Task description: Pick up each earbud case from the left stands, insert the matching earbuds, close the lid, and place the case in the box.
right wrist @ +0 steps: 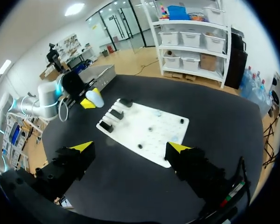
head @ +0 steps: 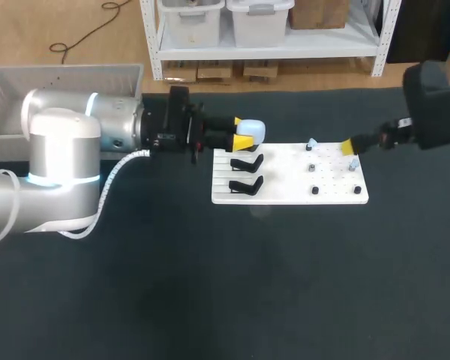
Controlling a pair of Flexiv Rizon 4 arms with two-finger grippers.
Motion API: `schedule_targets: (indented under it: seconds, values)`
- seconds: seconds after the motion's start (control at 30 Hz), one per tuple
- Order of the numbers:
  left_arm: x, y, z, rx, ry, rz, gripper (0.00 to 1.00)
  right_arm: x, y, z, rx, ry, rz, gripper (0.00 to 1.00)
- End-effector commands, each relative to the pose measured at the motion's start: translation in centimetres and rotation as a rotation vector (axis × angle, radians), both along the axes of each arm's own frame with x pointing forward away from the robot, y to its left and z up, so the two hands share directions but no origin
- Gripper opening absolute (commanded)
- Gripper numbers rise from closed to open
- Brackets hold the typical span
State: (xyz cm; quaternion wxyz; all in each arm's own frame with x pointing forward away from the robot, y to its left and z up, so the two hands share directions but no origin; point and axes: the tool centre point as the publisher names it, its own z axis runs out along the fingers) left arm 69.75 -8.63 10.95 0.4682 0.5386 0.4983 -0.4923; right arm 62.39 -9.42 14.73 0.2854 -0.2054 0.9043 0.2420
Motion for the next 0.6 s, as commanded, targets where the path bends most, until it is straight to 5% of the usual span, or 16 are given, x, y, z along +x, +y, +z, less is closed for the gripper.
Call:
schedule_targets:
  seconds: [0.03, 0.6]
  values:
    - [0.2, 0.3, -0.3, -0.009, 0.004, -0.003, 0.0, -0.1, 1.7, -0.8, -0.053, -0.014, -0.028, 1.0]
    - [-0.4, -0.1, -0.2, -0.005, -0.075, -0.065, 0.0, -0.9, 6.3, -1.8, -0.048, 0.004, 0.052, 1.0]
